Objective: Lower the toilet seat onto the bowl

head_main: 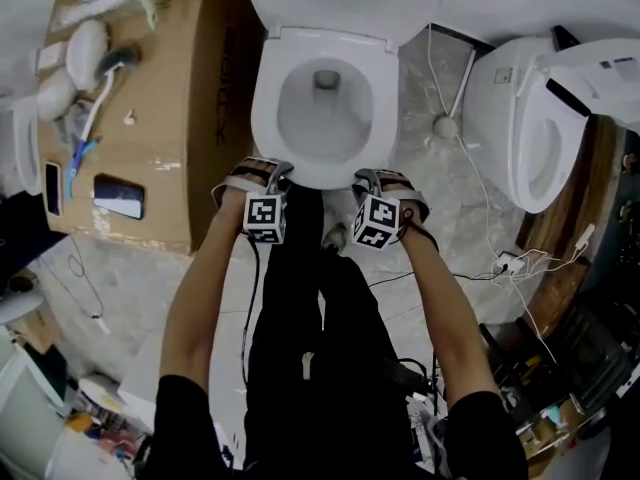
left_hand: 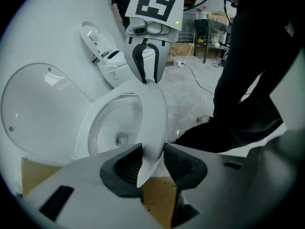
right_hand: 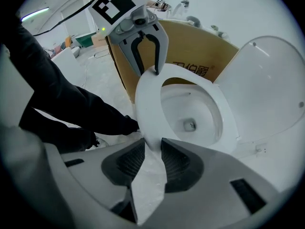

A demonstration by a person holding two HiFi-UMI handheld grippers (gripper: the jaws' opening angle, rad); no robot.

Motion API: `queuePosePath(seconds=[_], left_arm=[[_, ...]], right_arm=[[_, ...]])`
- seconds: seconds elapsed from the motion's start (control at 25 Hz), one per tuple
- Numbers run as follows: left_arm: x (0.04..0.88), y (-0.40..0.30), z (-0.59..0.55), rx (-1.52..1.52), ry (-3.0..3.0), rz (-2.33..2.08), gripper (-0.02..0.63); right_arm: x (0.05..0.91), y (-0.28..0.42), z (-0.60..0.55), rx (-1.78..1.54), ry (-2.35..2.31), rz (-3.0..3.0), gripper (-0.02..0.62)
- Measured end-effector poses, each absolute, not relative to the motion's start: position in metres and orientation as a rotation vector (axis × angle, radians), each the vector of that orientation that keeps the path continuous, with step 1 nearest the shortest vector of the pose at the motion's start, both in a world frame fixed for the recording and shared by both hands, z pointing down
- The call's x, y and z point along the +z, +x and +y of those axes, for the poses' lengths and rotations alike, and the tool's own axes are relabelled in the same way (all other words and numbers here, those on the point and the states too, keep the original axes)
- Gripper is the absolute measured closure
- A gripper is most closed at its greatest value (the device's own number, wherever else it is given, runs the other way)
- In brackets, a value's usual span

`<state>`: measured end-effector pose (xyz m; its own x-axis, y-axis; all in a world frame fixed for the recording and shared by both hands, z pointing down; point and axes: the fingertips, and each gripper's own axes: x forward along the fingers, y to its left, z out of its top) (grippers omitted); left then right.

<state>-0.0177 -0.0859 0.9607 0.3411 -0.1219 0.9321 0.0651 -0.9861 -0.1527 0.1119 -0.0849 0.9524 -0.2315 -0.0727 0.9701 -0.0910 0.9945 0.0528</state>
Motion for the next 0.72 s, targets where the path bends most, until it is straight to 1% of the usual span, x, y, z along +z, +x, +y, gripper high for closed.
queuePosePath(seconds=[0.44, 0.72], left_arm=[[1.047, -0.018, -0.075, -1.769, -2.370, 0.120, 0.448], [1.077, -0.016, -0.073, -1.774, -2.424, 0.140, 0.456]], right_arm=[[1.040, 0.110, -0.073, 0.086, 0.135, -1.782, 0.474], [1.070, 0.111, -0.074, 0.157, 0.148, -1.754, 0.485]])
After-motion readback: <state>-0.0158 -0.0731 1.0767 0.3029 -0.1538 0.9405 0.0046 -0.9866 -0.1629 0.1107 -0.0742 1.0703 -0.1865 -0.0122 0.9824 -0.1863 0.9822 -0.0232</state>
